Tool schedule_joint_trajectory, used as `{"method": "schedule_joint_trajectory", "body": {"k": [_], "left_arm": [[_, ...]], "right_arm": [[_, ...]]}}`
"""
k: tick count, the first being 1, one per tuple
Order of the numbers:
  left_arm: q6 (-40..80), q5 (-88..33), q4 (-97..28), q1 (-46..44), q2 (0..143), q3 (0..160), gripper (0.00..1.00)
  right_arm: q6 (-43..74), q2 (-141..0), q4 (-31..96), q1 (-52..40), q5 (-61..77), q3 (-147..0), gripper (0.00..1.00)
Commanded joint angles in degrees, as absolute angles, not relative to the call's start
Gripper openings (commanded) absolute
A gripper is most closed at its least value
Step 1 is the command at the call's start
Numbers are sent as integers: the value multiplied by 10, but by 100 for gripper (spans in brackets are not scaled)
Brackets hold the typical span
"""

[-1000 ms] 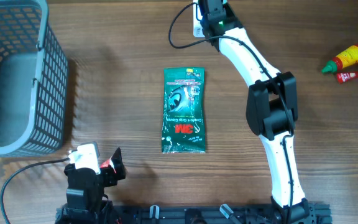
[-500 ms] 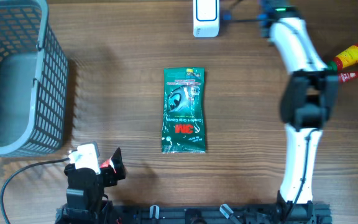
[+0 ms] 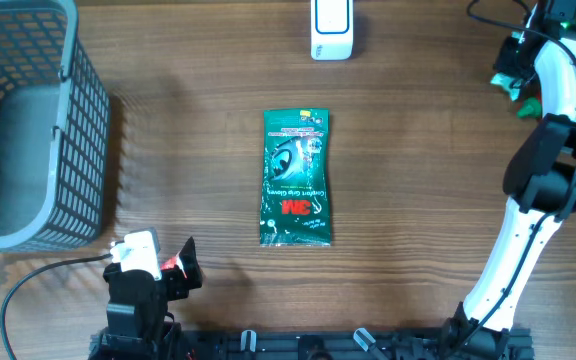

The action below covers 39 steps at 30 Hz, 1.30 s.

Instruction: Scan the item barcode

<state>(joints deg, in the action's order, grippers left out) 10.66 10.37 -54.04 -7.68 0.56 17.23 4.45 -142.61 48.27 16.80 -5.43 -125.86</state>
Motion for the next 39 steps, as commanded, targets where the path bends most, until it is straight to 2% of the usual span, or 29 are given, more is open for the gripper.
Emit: {"method": "schedule_joint_trajectory", "body": {"k": [1, 9, 17, 24, 27, 31, 35, 39], "left_arm": [[110, 99, -540, -73, 4, 171, 100], [110, 99, -540, -73, 4, 171, 100], [110, 99, -540, -73, 4, 171, 100], [110, 99, -540, -73, 4, 171, 100], [110, 99, -540, -73, 4, 171, 100], [110, 99, -540, -73, 4, 171, 100], [110, 99, -540, -73, 4, 171, 100], [110, 99, -540, -73, 4, 171, 100]], "right_arm": [[107, -1399, 512, 171, -19, -1271, 100], [157, -1318, 566, 159, 120, -1271, 100], [169, -1163, 629, 85, 125, -1271, 100], [171, -1068, 708, -55, 59, -1271, 100], [214, -1067, 766, -118, -3, -1269, 100], [286, -1074, 804, -203, -13, -1214, 100], [339, -1074, 715, -287, -12, -1088, 100], [348, -1075, 518, -357, -3, -914, 100]]}}
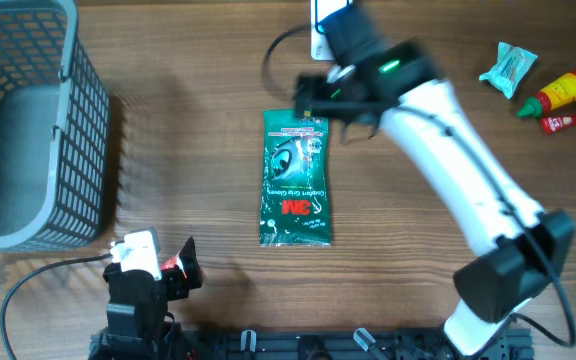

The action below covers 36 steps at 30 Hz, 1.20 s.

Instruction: Scan the item barcode

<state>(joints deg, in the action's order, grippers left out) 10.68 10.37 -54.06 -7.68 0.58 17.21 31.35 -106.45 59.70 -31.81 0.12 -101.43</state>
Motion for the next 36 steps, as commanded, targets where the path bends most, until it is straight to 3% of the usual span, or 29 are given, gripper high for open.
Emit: {"method": "schedule_joint_trajectory", "body": {"k": [1, 6, 16, 29, 36], "left_arm": [[110, 99, -540, -73, 4, 171, 100], [110, 99, -540, -73, 4, 171, 100], [110, 99, -540, -73, 4, 171, 100], [110, 99, -540, -73, 4, 171, 100], [110, 99, -540, -73, 4, 171, 100]], "right_arm": [[347, -1076, 451, -371, 14, -862, 100], [351, -1097, 240, -394, 26, -738, 100], [407, -1238, 191, -396, 37, -743, 100], [479, -1293, 340, -407, 6, -792, 100], [502, -1292, 541, -433, -119, -910, 100]]}}
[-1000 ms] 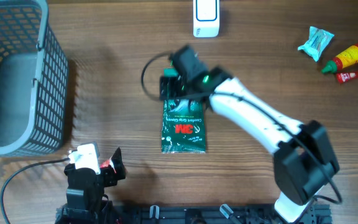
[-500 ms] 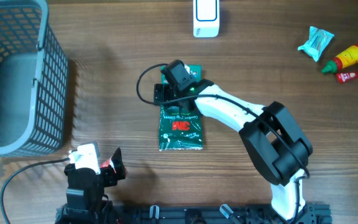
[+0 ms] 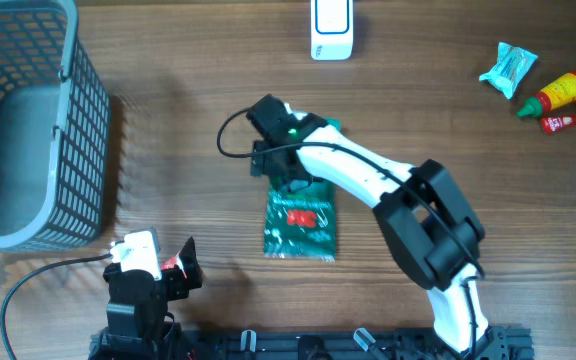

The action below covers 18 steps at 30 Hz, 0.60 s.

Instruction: Scan the item barcode

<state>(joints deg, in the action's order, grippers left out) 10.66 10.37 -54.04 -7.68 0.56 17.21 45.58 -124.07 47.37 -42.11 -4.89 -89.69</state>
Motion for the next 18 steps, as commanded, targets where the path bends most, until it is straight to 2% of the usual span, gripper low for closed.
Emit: {"method": "schedule_joint_trajectory", "body": {"k": [1, 5, 9, 14, 18], "left_arm": [[110, 99, -540, -73, 4, 171, 100], [110, 99, -540, -73, 4, 171, 100], [110, 99, -540, -73, 4, 171, 100], [110, 99, -540, -73, 4, 171, 100], [110, 99, -540, -73, 4, 171, 100]], "right_arm": [[493, -1292, 573, -434, -135, -925, 100], [460, -1292, 652, -428, -159, -945, 100], [450, -1290, 663, -427, -148, -945, 100], [402, -1290, 661, -422, -42, -926, 100], [305, -1290, 651, -402, 52, -897, 100]]}}
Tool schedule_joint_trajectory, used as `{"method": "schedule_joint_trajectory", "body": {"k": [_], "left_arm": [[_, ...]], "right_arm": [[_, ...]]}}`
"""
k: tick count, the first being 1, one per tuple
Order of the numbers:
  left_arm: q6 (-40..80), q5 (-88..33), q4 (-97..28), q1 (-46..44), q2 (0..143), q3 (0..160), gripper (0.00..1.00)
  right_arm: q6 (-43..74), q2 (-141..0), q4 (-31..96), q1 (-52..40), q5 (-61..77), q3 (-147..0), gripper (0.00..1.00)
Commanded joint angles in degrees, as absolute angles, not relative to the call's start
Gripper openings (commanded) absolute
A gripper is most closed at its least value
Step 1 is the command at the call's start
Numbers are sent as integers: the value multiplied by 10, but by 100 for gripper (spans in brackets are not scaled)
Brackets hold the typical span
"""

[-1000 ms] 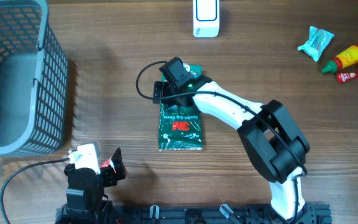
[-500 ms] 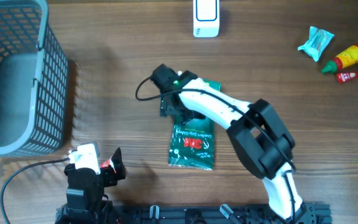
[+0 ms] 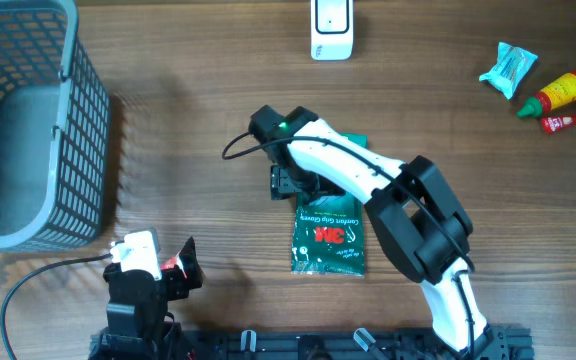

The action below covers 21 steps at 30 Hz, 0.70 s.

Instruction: Scan the item barcode

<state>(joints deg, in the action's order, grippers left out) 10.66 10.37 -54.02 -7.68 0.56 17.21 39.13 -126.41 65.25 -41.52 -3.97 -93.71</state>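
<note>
A green 3M packet (image 3: 330,235) lies flat on the wooden table at the centre, its long side running toward me. My right gripper (image 3: 286,182) is down at the packet's upper left edge, with the white arm stretched over the packet's top part and hiding it. The dark fingers look shut on that edge. The white barcode scanner (image 3: 331,28) stands at the far edge, well beyond the packet. My left gripper (image 3: 186,265) rests at the near left edge with its fingers together and nothing in them.
A grey wire basket (image 3: 28,120) fills the far left. At the far right lie a teal wrapped item (image 3: 508,68) and a red sauce bottle (image 3: 566,92). A black cable (image 3: 38,280) loops by the left arm.
The green packet now lies further right and nearer to me than before. The right gripper is in almost the same spot, now at the packet's left edge rather than over its upper middle.
The right arm was first raised at the far right, with the packet untouched at the centre. Then it reached over the packet's top end near the scanner. Then the gripper was down on the packet's upper part, and now the packet has shifted right. The left arm stayed still.
</note>
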Motion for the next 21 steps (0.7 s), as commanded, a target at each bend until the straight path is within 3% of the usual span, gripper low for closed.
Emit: {"method": "schedule_joint_trajectory", "body": {"k": [1, 6, 7, 8, 11, 16, 21], "left_arm": [[110, 99, -540, -73, 4, 171, 100], [110, 99, -540, -73, 4, 171, 100], [110, 99, -540, -73, 4, 171, 100], [110, 99, -540, -73, 4, 171, 100], [110, 99, -540, -73, 4, 171, 100], [110, 99, -540, -73, 4, 171, 100], [110, 99, -540, -73, 4, 171, 100]], "right_arm": [[306, -1290, 654, -399, 46, -889, 100], [299, -1293, 632, -393, 10, -826, 100], [299, -1298, 627, -393, -1, -809, 95], [295, -1302, 623, -393, -5, -797, 79], [271, -1329, 625, -393, -4, -787, 5], [216, -1320, 647, -383, 52, -808, 4], [4, -1242, 663, -351, 344, -860, 4]]}}
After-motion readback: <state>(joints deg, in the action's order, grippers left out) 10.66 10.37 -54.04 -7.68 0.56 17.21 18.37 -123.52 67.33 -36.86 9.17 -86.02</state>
